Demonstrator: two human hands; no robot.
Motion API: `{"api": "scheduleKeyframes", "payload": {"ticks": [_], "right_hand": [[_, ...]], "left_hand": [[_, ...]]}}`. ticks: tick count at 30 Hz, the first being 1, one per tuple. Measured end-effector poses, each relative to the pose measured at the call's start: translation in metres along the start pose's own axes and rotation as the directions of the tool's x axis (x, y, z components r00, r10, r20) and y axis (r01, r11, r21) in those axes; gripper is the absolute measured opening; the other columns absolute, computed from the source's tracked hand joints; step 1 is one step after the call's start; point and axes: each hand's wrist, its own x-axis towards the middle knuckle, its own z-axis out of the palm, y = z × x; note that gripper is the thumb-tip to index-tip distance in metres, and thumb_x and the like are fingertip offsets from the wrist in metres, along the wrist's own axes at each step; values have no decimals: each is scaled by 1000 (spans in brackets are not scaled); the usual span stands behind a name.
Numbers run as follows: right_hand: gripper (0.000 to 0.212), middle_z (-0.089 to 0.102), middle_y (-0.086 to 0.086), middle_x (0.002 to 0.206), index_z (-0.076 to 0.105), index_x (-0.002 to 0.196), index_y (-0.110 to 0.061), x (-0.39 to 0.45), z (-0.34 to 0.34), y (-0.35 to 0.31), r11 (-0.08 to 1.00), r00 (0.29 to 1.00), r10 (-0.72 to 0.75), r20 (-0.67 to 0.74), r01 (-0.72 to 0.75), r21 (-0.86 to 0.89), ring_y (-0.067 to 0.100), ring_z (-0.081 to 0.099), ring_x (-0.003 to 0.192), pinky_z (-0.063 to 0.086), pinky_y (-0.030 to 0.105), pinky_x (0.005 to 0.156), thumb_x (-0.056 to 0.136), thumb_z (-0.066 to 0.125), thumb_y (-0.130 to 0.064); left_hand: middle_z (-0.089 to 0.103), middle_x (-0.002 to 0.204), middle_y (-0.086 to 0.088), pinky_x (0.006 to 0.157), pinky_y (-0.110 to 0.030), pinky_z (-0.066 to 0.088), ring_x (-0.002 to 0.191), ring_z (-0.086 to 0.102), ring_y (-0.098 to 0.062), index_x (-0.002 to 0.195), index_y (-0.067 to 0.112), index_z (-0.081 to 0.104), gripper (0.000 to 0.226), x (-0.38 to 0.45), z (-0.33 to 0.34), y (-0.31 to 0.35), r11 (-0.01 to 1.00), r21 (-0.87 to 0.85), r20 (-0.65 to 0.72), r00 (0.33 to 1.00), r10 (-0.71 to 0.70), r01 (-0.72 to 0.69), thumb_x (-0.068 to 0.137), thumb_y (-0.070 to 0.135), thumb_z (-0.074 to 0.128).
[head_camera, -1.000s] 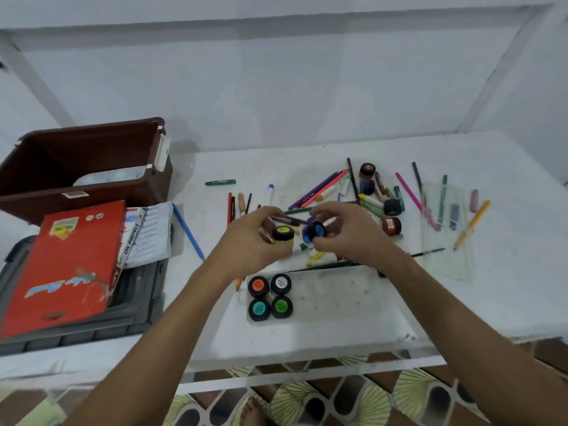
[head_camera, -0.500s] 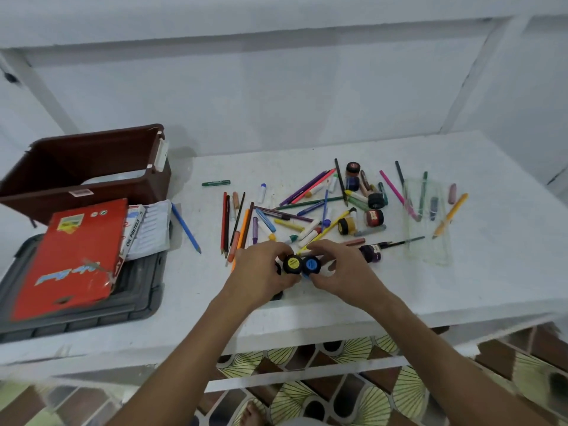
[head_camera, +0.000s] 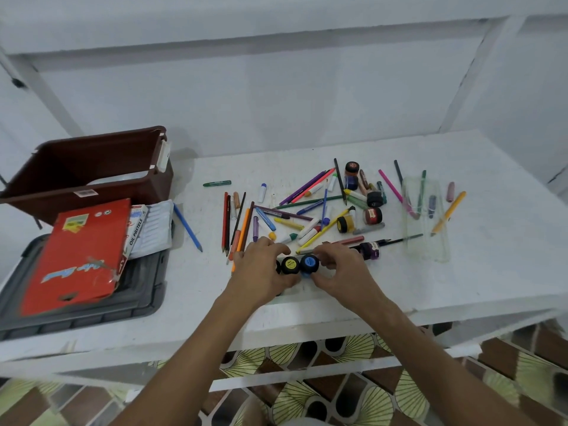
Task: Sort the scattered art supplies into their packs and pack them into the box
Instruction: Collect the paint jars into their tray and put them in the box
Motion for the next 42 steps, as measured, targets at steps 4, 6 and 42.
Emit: {"api": "scheduleKeyframes", "payload": {"ticks": [4, 6, 42], "right_hand": [[37, 65, -4, 100, 66, 112, -19, 0, 1, -2, 999, 1000, 20, 3, -19, -30, 6, 55, 83, 42, 11, 73, 77, 74, -17], [37, 65, -6, 101, 66, 114, -20, 1, 1, -3, 999, 999, 40, 10, -40, -26, 6, 56, 84, 39, 8, 72, 77, 73, -17], [37, 68, -10, 99, 68, 111, -21, -1, 3, -1, 998, 998, 53, -45, -52, 26, -8, 54, 82, 39, 1, 74, 74, 77, -21]], "left_hand": [[54, 107, 6, 86, -36, 30, 106, 50, -14, 111, 32, 62, 37, 2, -1, -1, 1000, -29, 0, 1000, 8, -8, 80, 50, 68], [54, 103, 7, 85, -34, 30, 101, 51, -14, 110, 31, 62, 34, 2, -1, -1, 1000, -25, 5, 1000, 18, -18, 81, 49, 68], [53, 116, 9, 98, -38, 30, 111, 48, -15, 122, 36, 58, 34, -2, -1, 1, 977, 85, 4, 980, 197, -197, 88, 40, 59]]}}
